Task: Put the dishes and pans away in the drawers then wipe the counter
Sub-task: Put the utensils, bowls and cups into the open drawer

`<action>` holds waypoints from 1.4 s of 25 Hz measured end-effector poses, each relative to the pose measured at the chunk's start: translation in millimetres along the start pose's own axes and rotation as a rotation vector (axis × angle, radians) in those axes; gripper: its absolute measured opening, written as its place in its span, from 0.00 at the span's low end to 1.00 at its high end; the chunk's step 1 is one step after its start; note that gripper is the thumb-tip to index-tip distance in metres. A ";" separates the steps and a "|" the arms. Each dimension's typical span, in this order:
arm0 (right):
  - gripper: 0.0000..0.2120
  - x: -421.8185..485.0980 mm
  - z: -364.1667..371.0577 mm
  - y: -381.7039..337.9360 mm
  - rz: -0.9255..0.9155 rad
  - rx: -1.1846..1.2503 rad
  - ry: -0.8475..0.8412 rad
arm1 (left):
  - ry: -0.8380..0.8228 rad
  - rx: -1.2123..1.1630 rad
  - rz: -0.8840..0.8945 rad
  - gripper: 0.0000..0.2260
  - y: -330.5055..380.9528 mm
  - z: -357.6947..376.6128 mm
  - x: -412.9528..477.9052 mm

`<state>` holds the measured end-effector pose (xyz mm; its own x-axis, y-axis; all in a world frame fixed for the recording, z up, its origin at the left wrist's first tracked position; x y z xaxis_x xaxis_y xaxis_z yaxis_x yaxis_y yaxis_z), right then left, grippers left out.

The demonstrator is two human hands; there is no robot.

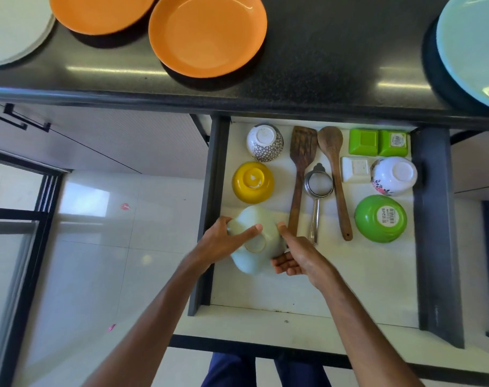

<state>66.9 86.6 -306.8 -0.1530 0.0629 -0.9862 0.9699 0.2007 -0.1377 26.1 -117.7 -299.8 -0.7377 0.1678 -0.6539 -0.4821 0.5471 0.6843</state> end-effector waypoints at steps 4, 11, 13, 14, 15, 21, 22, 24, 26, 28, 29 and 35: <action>0.42 8.6 10.2 -12.2 -0.079 -0.170 0.076 | 0.058 0.193 -0.096 0.53 -17.3 4.8 0.1; 0.45 6.2 3.8 -41.2 -0.218 -0.356 0.273 | 0.106 0.365 0.001 0.48 0.3 6.7 -7.9; 0.47 5.9 6.9 -46.8 -0.250 -0.455 0.357 | 0.128 0.446 0.055 0.45 6.3 6.7 -9.0; 0.46 3.5 9.5 -49.4 -0.260 -0.509 0.392 | 0.141 0.487 0.071 0.44 9.3 5.6 -10.3; 0.43 -0.1 12.0 -52.6 -0.278 -0.556 0.429 | 0.154 0.525 0.079 0.43 11.9 3.9 -11.5; 0.42 -15.2 21.3 -60.0 -0.407 -0.584 0.489 | 0.195 0.632 0.034 0.34 15.1 -0.1 -19.2; 0.41 -14.7 20.8 -59.3 -0.417 -0.579 0.486 | 0.206 0.655 0.025 0.33 17.0 0.3 -20.7; 0.35 -14.4 17.6 -56.7 -0.447 -0.541 0.469 | 0.214 0.698 0.023 0.31 23.5 3.3 -24.5; 0.30 -13.3 13.6 -51.7 -0.466 -0.466 0.415 | 0.225 0.694 0.032 0.30 27.2 4.6 -26.2; 0.26 -14.3 6.1 -43.1 -0.476 -0.383 0.358 | 0.240 0.664 0.036 0.30 29.0 5.1 -28.1; 0.23 -17.8 0.3 -39.4 -0.500 -0.353 0.349 | 0.252 0.662 0.036 0.29 30.4 5.5 -30.5; 0.10 -43.7 -52.7 1.3 -0.580 -0.131 0.454 | 0.314 0.774 0.078 0.22 47.8 31.1 -75.1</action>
<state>64.8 135.7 -259.0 -0.7239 0.3034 -0.6196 0.6835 0.4378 -0.5842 73.1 -78.6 -228.0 -0.9082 0.0551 -0.4150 -0.0480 0.9711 0.2340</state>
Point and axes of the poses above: each hand's wrist, its own x-axis towards the middle knuckle, its own z-axis out of the palm, y = z × x, the point moved 8 cm from there along x, towards the middle knuckle, and after that the axes turned 13 degrees about z, right-handed, at the moved point
